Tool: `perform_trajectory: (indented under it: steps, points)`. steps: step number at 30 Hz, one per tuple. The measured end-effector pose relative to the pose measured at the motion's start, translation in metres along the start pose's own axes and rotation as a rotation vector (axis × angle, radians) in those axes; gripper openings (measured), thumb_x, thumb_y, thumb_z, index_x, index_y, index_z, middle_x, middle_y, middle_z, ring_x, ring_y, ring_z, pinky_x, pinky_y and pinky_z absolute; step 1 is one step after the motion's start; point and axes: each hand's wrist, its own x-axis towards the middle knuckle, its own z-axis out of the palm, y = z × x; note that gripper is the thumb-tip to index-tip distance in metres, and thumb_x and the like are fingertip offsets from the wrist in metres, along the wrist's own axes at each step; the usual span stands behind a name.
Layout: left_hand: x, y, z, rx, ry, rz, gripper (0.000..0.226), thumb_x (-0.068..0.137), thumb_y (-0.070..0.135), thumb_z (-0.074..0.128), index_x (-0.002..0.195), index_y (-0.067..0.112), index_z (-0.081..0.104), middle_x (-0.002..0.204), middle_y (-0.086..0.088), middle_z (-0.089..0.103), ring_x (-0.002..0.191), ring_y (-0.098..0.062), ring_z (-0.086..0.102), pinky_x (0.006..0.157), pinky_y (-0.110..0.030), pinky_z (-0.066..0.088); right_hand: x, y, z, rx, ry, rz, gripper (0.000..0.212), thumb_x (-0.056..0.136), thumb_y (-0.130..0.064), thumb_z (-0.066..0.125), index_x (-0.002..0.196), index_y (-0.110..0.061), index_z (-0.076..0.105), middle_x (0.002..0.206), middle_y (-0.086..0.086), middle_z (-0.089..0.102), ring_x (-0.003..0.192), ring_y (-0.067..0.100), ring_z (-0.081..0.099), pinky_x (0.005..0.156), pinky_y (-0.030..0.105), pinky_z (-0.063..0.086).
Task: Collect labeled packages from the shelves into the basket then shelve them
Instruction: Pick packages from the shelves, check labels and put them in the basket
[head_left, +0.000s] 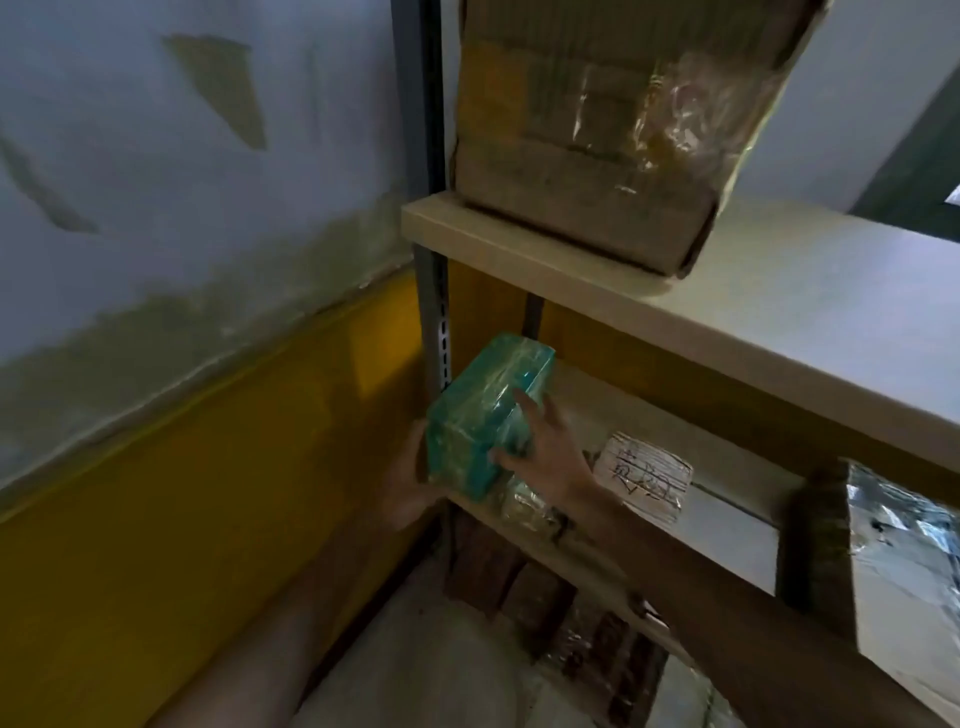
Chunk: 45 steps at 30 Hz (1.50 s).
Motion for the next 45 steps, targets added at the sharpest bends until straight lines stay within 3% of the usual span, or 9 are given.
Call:
perform_trajectory:
  steps: [8,14,18,22,26,31,38,42,45]
  points:
    - [0.041,-0.039,-0.028,0.007,-0.277,0.001,0.074,0.083,0.001,0.062,0.143,0.013,0.021,0.147,-0.004,0.031,0.132,-0.011,0.030,0.101,-0.024,0.031,0.034,-0.008,0.071,0.140,0.036,0.215,0.108,0.079,-0.020,0.071,0.146,-0.039,-0.011,0.157,0.012,-0.013,0.137,0.033,0.029,0.111,0.045,0.030]
    - [0.061,-0.068,-0.040,0.102,-0.347,0.074,0.104,0.070,0.006,0.077,0.144,0.021,0.007,0.154,-0.003,0.015,0.141,-0.015,0.015,0.114,-0.031,0.019,0.013,-0.019,0.007,0.444,-0.051,0.221,0.091,0.071,-0.020,0.079,0.146,-0.026,0.027,0.136,0.002,0.046,0.118,0.019,0.052,0.095,0.032,0.050]
    - [0.059,-0.058,-0.034,0.113,-0.413,0.285,0.119,0.047,0.054,0.083,0.143,0.019,0.022,0.149,-0.003,0.027,0.137,-0.013,0.026,0.111,-0.029,0.026,-0.013,-0.034,-0.064,0.571,-0.139,0.306,0.052,0.066,-0.055,0.065,0.107,-0.024,0.063,0.102,0.000,0.070,0.091,0.017,0.068,0.079,0.033,0.058]
    - [0.059,-0.032,-0.024,-0.048,-0.403,0.215,0.075,0.054,0.032,0.087,0.120,0.019,0.054,0.114,0.000,0.063,0.099,-0.003,0.062,0.080,-0.021,0.052,-0.033,-0.037,-0.087,0.754,-0.032,0.359,0.078,0.068,-0.077,0.042,0.129,-0.027,0.045,0.116,0.008,0.064,0.107,0.026,0.062,0.088,0.050,0.050]
    - [0.059,0.007,-0.020,-0.235,-0.366,0.125,0.022,0.071,0.013,0.077,0.084,0.024,0.064,0.085,0.007,0.068,0.067,0.005,0.066,0.052,-0.012,0.051,-0.039,-0.062,-0.061,0.696,0.047,0.242,0.109,0.052,-0.079,0.064,0.143,-0.036,0.021,0.142,0.002,0.044,0.127,0.024,0.046,0.092,0.048,0.046]
    - [0.056,0.021,-0.035,-0.147,-0.346,0.129,0.019,0.070,0.026,0.078,0.082,0.024,0.065,0.076,0.011,0.066,0.057,0.007,0.063,0.047,-0.010,0.047,-0.030,-0.076,-0.031,0.605,0.150,0.223,0.091,0.078,-0.036,0.071,0.149,-0.032,0.013,0.142,0.002,0.047,0.121,0.024,0.052,0.075,0.041,0.057]
    - [0.054,0.026,-0.045,0.204,-0.200,0.081,0.035,0.066,0.059,0.070,0.086,0.030,0.064,0.071,0.018,0.061,0.055,0.007,0.056,0.043,-0.007,0.041,-0.017,-0.066,-0.010,0.778,0.165,0.354,0.064,0.086,-0.039,0.061,0.142,-0.028,0.033,0.130,0.004,0.058,0.095,0.018,0.065,0.069,0.041,0.059]
    - [0.057,0.005,-0.049,-0.156,-0.421,0.172,0.056,0.078,0.009,0.071,0.123,0.028,0.042,0.103,0.012,0.058,0.079,0.011,0.062,0.059,-0.006,0.048,0.001,-0.060,0.008,0.805,0.261,0.420,0.062,0.088,-0.038,0.059,0.141,-0.024,0.032,0.128,0.009,0.060,0.107,0.029,0.062,0.077,0.052,0.056]
    - [0.060,-0.018,-0.044,-0.306,-0.542,0.277,0.076,0.074,-0.020,0.060,0.125,0.028,0.031,0.116,0.010,0.050,0.097,0.014,0.057,0.070,-0.008,0.049,0.010,-0.050,0.016,0.808,0.251,0.354,0.042,0.091,-0.028,0.057,0.128,-0.028,0.037,0.116,0.007,0.063,0.088,0.018,0.067,0.059,0.036,0.058]
